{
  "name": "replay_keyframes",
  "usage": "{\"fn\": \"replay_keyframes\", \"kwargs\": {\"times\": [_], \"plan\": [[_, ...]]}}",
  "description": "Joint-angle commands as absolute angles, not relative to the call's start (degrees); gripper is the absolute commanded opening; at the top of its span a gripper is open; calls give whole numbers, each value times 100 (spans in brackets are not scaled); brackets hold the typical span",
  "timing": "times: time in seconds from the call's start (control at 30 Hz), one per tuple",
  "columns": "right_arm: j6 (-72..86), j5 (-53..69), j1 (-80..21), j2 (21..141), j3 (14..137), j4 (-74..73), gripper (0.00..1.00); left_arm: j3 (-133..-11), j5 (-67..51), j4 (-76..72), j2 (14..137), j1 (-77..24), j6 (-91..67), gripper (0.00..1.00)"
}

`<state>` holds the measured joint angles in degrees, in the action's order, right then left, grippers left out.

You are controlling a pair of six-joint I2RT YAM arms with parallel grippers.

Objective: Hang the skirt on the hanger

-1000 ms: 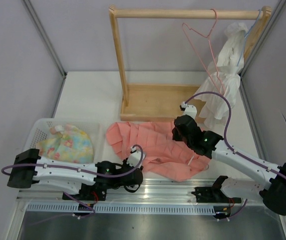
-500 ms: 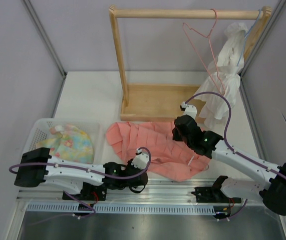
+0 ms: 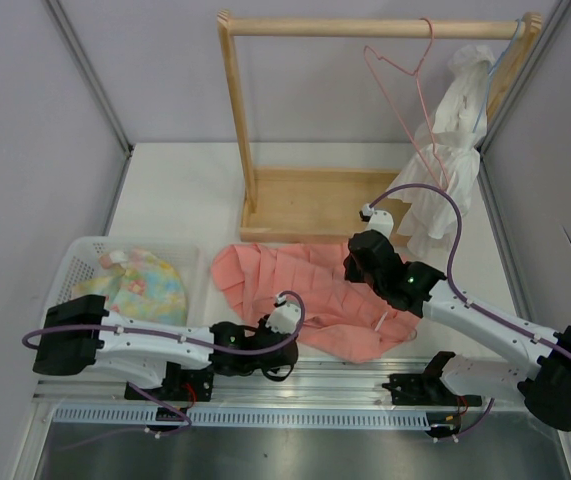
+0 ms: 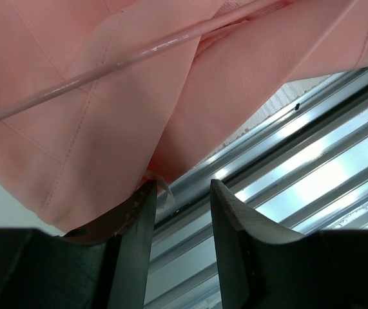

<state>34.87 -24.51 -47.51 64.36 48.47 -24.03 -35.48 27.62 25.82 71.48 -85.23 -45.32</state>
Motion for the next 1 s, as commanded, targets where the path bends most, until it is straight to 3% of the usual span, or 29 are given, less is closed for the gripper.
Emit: {"fn": "replay_keyframes", "kwargs": {"times": [0.0,0.57,0.97], "plan": [[3428,-2505,-4711,6390,4799,-2197,0,-3481,2655,2356,7181,-8403,-4438,44],[3419,-2487,-4649,6355,4781,-2206,0,-3138,2172,1890,7242,-7954,-4228,41],[3419,-2479,-4614,6302,4764,-2232,0,-3147,2021,1705,7453,-7779,-4113,28]]}}
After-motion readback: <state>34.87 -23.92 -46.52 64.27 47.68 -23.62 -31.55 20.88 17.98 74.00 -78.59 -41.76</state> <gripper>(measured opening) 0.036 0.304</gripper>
